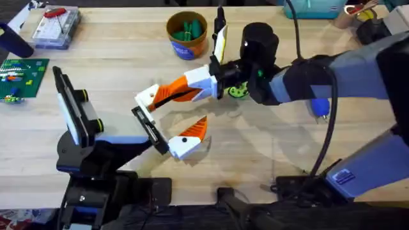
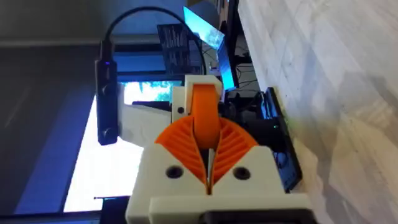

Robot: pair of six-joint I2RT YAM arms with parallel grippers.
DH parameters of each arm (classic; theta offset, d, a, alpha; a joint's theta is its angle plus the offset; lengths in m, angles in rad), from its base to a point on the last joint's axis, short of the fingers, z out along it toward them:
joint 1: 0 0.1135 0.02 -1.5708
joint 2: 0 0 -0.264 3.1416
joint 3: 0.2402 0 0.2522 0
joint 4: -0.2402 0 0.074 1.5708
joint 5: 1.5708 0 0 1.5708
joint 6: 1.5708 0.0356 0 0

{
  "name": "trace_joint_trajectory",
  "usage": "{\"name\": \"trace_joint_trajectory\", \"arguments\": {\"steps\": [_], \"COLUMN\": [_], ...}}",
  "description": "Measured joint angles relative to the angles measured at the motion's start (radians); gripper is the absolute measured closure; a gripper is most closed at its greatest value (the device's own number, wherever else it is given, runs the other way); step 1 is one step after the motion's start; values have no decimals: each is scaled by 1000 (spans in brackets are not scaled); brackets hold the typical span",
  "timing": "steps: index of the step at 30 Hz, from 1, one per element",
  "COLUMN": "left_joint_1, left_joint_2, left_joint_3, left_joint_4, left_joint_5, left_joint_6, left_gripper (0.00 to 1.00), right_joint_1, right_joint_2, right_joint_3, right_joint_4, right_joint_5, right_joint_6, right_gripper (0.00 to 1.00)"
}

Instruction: Pick up the gripper from the table and insert it into the empty holder that is missing its gripper. Then pick up a screw, insert it into the mounting hole, and use the screwdriver to tighten it. Finally, clean up the table by picking up the vegetable and placing it into the bucket.

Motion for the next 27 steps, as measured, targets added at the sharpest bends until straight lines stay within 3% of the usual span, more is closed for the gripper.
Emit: {"name": "trace_joint_trajectory", "arguments": {"steps": [18, 27], "left_joint_1": [7, 6], "left_joint_2": [0, 0], "left_joint_3": [0, 0], "left_joint_4": [4, 3], "left_joint_5": [-46, -31], "left_joint_6": [-7, -10], "left_gripper": [14, 14], "right_joint_1": [29, 30], "right_joint_2": [-18, -57], "right_joint_3": [-1, -55], "right_joint_4": [-18, -8], "right_joint_5": [106, 134], "right_joint_6": [37, 36], "right_gripper": [994, 994]}}
